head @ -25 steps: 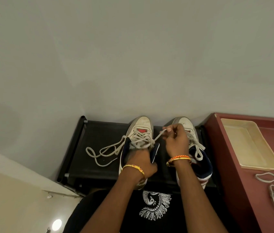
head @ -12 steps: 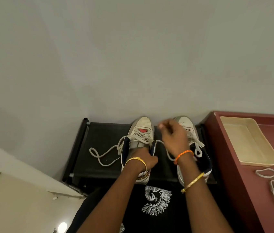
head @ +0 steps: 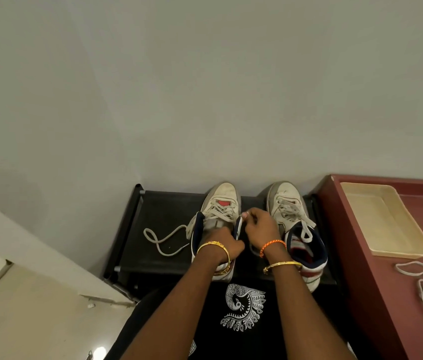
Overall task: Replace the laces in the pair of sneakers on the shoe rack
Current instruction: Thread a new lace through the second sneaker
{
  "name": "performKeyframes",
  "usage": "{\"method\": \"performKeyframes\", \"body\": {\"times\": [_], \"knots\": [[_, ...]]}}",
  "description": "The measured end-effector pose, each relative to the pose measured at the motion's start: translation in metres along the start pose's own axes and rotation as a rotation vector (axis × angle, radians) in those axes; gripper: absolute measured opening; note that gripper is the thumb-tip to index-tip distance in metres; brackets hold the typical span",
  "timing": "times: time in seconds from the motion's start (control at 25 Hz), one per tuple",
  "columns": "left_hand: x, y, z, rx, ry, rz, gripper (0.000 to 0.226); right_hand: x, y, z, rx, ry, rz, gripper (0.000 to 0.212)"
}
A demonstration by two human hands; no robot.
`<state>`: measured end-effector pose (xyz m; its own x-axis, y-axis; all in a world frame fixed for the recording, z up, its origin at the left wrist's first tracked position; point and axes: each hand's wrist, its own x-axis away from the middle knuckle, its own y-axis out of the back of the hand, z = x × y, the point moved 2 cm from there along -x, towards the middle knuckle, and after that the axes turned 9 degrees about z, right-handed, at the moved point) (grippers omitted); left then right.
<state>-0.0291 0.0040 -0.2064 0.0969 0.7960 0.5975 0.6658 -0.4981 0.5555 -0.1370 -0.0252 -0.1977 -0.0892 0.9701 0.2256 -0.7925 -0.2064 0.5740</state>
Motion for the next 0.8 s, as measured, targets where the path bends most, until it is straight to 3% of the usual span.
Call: {"method": "performKeyframes", "body": {"times": [0.16,0.24,0.36,0.44,0.52,0.68,0.8], "knots": [[-0.002,0.0,0.002,-0.001,0.021,-0.038,0.037,0.025,0.063,0.049,-0.517,0.305,-0.307,0.017],[-0.003,0.0,0.001,-0.007,0.031,-0.037,0.035,0.035,0.091,0.067,-0.646,0.399,-0.317,0.021],[-0.005,0.0,0.002,-0.019,0.025,-0.041,0.035,0.031,0.078,0.053,-0.808,0.238,-0.219,0.032],[-0.005,0.0,0.003,-0.022,0.015,-0.037,0.036,0.018,0.049,0.026,-0.636,0.02,-0.208,0.028],[-0.006,0.0,0.003,-0.02,-0.009,-0.037,0.037,0.006,0.02,0.004,-0.333,-0.135,-0.091,0.025],[-0.006,-0.001,0.002,-0.016,-0.017,-0.04,0.034,-0.011,-0.015,-0.01,-0.134,-0.238,0.237,0.031],[-0.007,0.0,0.002,-0.02,-0.016,-0.052,0.034,-0.015,-0.014,-0.01,-0.04,-0.175,0.262,0.035]]}}
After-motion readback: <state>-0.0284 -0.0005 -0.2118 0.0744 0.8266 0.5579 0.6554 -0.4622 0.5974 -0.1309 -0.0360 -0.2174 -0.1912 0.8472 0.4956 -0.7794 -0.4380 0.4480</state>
